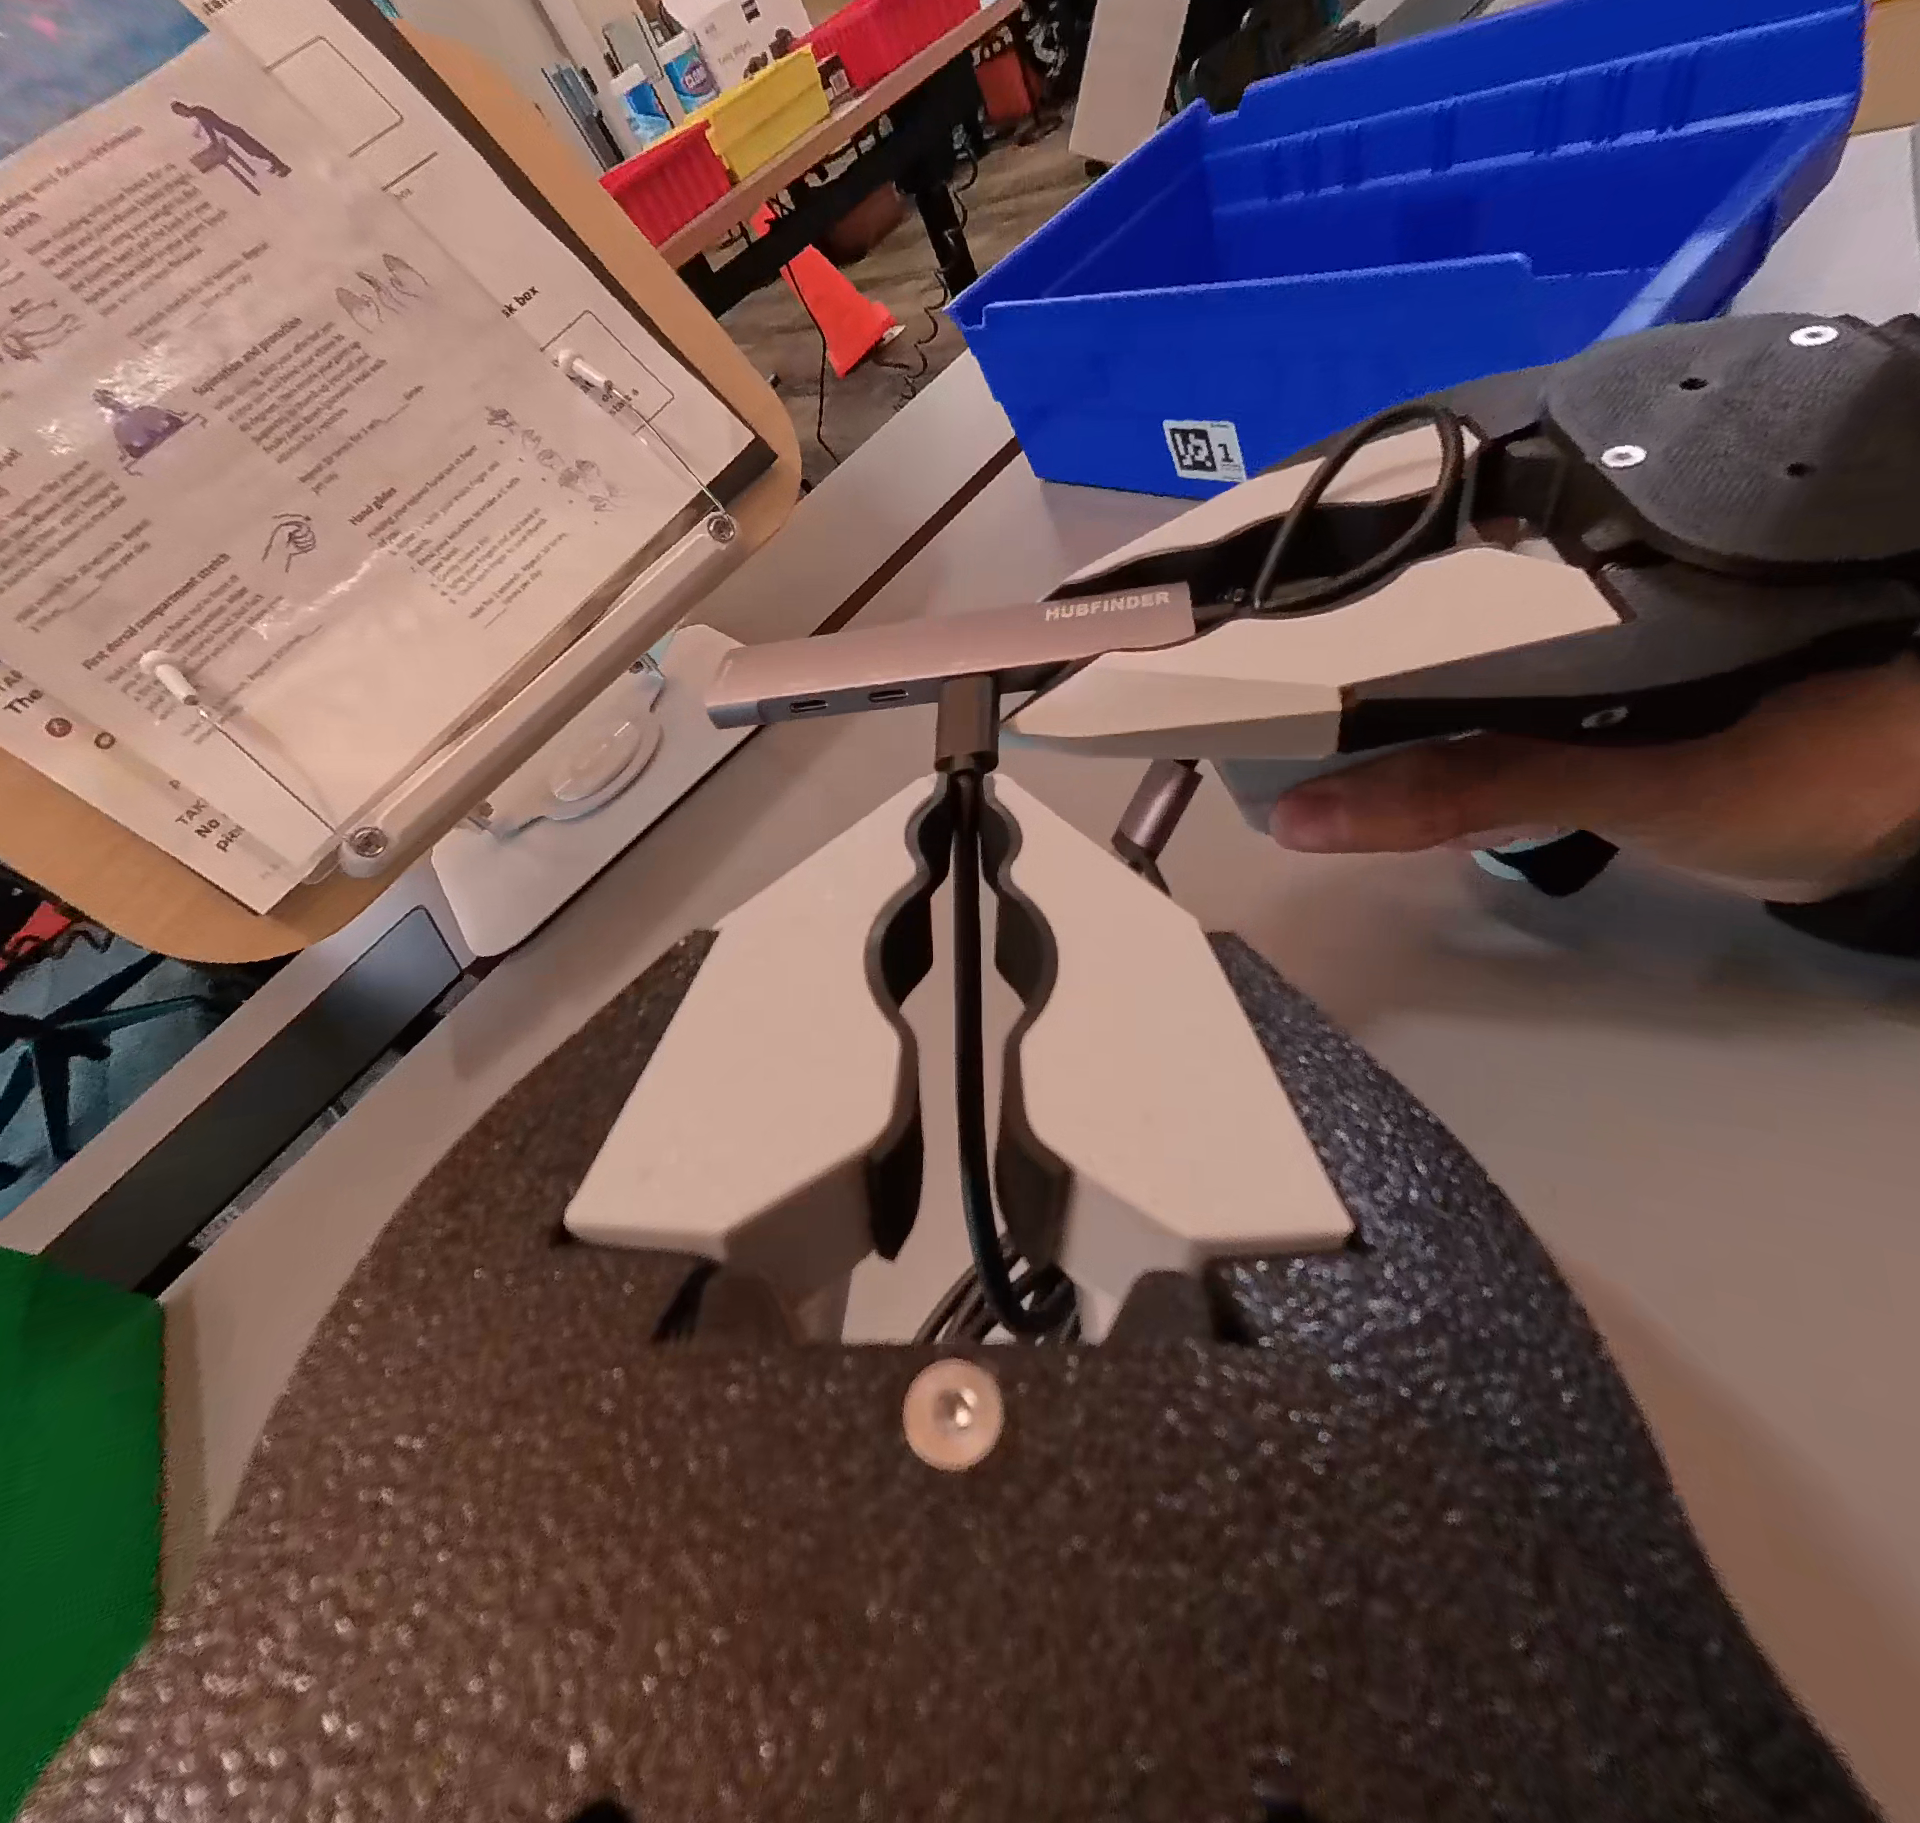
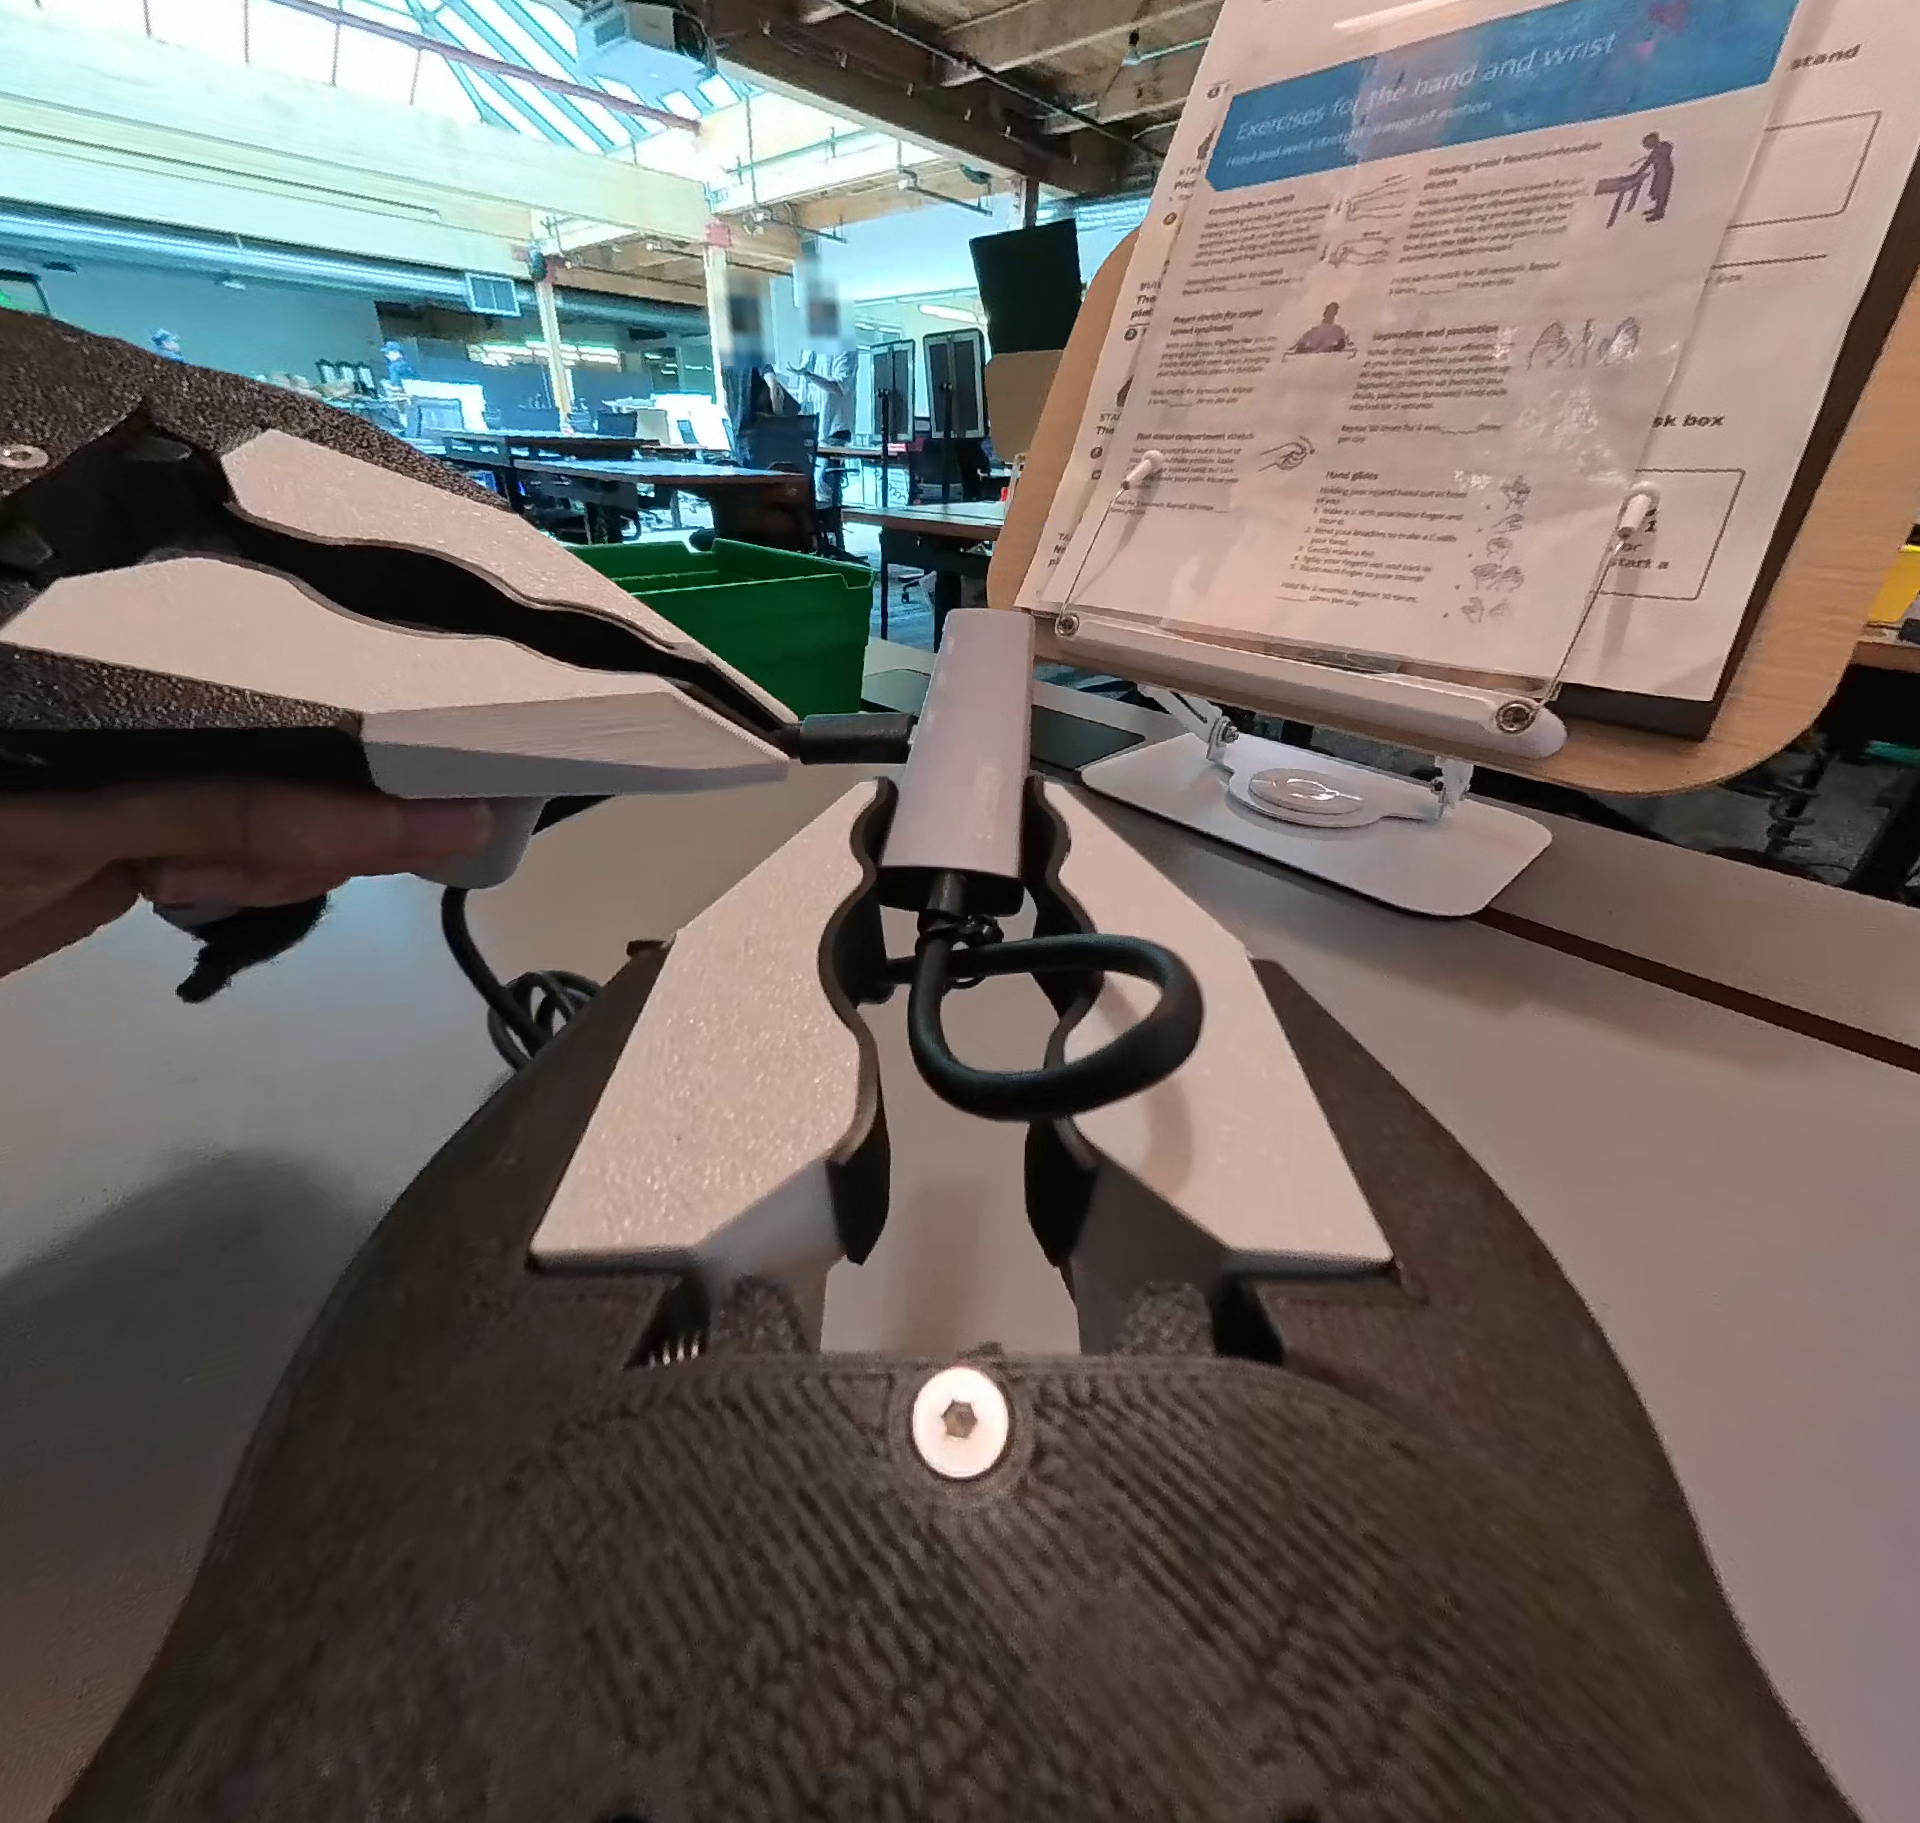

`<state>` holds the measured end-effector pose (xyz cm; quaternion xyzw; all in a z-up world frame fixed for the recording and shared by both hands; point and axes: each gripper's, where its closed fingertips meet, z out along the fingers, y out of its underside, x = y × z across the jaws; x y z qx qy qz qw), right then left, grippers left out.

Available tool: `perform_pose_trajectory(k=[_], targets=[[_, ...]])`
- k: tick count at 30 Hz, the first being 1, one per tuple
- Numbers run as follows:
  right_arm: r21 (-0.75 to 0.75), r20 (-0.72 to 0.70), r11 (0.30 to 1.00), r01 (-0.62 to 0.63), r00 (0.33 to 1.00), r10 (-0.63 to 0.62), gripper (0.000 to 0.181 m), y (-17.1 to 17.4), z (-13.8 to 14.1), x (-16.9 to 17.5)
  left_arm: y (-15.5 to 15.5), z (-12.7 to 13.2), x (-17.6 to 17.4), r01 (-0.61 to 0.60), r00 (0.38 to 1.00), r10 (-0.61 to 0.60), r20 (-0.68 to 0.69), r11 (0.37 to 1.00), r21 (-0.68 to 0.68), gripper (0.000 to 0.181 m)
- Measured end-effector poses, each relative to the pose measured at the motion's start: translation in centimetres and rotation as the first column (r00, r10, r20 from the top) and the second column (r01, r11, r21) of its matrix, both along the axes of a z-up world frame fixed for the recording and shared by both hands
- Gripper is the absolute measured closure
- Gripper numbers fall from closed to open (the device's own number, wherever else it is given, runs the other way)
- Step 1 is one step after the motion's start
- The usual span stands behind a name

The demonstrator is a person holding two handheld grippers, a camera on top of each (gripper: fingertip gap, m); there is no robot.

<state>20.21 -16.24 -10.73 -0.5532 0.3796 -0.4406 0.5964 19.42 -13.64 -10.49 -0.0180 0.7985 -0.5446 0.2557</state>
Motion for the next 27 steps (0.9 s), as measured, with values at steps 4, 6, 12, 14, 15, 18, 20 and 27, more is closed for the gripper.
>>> perform_pose_trajectory(k=[4, 6, 12, 14, 15, 18, 20, 27], targets=[[0.019, -0.019, 0.999, -0.042, 0.999, 0.042, 0.157, 0.4, -0.5, 0.1, 0.2, -0.2, 0.1, 0.001, 1.000, -0.001, -0.019, 1.000, -0.001, 0.180], [0.050, 0.006, 0.996, -0.070, 0.998, 0.070, 0.157, 0.4, -0.2, -0.1, 0.3, -0.1, 0.1, -0.004, 1.000, 0.004, -0.024, 1.000, -0.010, 0.180], [0.044, 0.068, 0.998, -0.043, 0.997, 0.040, 0.158, 0.0, 0.5, -0.3, 0.1, -0.1, -0.4, -0.016, 0.996, 0.013, -0.086, 0.999, -0.038, 0.179], [0.052, 0.061, 0.998, -0.046, 0.997, 0.043, 0.158, -0.1, 0.5, -0.3, 0.0, 0.0, -0.4, -0.022, 0.993, 0.016, -0.114, 0.998, -0.052, 0.180], [0.048, 0.065, 0.998, -0.037, 0.997, 0.034, 0.158, -0.2, 0.7, -0.3, -0.1, 0.1, -0.4, -0.020, 0.992, 0.013, -0.123, 0.998, -0.058, 0.179], [0.046, 0.048, 0.999, -0.025, 0.999, 0.023, 0.158, -0.3, 0.4, -0.2, -0.2, -0.1, -0.3, -0.026, 0.992, 0.022, -0.122, 0.999, -0.029, 0.179], [0.045, 0.046, 0.999, -0.021, 0.999, 0.019, 0.158, -0.3, 0.4, -0.2, -0.3, -0.1, -0.3, -0.019, 0.993, 0.015, -0.121, 0.999, -0.033, 0.180], [-0.148, 0.139, 0.987, 0.056, 0.990, -0.036, 0.158, 0.6, 1.5, -0.8, 0.9, 0.3, -0.6, 0.040, 0.994, -0.054, -0.092, 0.989, -0.140, 0.176]])
